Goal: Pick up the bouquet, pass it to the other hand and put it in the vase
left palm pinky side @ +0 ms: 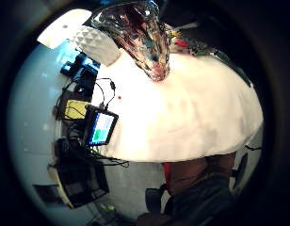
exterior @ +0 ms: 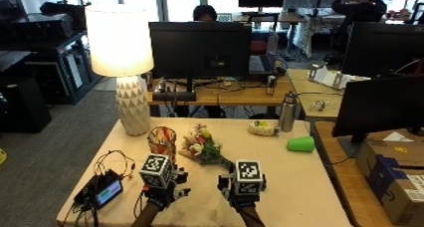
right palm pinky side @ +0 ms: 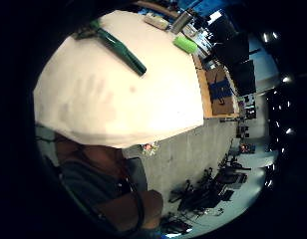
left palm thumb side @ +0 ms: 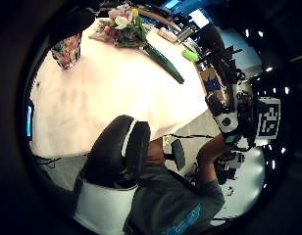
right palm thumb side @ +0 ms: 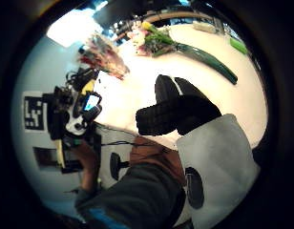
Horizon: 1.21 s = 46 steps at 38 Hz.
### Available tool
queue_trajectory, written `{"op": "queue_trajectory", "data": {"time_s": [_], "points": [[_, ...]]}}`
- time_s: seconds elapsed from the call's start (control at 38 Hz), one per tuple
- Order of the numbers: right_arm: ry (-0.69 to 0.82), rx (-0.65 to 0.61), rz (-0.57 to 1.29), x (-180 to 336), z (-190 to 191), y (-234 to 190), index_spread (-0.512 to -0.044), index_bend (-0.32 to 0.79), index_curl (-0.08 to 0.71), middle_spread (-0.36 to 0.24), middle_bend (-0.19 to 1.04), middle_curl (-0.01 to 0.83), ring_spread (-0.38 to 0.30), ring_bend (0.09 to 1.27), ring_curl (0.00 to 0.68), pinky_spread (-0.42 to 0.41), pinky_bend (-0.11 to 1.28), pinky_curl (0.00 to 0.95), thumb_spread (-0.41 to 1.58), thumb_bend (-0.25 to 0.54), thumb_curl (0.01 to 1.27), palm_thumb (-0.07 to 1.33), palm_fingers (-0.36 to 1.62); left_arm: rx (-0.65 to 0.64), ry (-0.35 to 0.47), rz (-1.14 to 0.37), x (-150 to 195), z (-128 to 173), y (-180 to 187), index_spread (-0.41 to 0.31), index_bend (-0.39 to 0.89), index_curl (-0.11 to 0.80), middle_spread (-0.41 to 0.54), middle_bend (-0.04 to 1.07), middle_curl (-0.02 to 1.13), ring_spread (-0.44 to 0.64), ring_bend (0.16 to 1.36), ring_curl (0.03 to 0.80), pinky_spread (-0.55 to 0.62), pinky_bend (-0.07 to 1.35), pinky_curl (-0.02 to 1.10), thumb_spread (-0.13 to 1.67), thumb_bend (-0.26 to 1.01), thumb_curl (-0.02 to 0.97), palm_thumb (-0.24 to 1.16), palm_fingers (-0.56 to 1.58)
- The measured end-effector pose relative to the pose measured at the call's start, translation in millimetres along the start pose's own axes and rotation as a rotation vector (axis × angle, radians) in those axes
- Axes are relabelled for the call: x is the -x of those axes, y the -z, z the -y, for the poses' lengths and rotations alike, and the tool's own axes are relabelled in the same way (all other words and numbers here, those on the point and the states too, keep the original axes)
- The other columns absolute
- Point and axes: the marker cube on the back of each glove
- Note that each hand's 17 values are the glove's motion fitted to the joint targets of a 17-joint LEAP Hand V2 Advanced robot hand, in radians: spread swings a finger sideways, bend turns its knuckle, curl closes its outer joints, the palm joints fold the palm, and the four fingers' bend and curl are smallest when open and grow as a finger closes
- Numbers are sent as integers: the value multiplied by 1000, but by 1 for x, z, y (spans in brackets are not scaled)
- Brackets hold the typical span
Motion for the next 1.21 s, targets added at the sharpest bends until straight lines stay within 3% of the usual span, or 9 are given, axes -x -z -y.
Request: {"op": "queue_trajectory", "data": {"time_s": [0.16,0.39,0.61,0.84,1.21], "points": [[6,-3,16,1,-4,4,-274,181,126,43,242,113,129,235,84,241,346,139,754,265,124,431,287,-4,-2,-7,3,4,-2,-106,250,153,36,187,136,189,425,148,333,248,118,679,73,88,189,480],[45,-6,13,9,1,4,-340,165,189,54,233,177,172,245,128,306,340,196,1038,232,180,458,266,-9,-9,-15,4,9,2,-132,224,234,46,172,193,247,433,188,425,229,170,900,24,147,206,453],[79,-12,28,2,10,-4,-355,147,217,57,228,220,187,253,156,328,347,234,1140,185,216,469,247,10,2,-38,1,-7,15,-139,201,285,48,167,220,266,433,205,455,216,202,974,-14,187,218,445],[6,23,62,-49,14,-33,-353,113,216,59,222,255,193,278,187,336,393,277,1158,118,244,473,195,-44,22,45,8,-7,8,-136,178,319,50,167,243,274,437,223,470,215,233,1000,-30,217,205,430],[-111,60,221,-120,96,-125,-334,120,209,61,203,287,209,286,213,340,482,327,1136,74,295,584,83,-113,37,-53,13,-11,-1,-126,159,333,62,172,270,289,449,246,466,243,277,974,-29,248,171,394]]}}
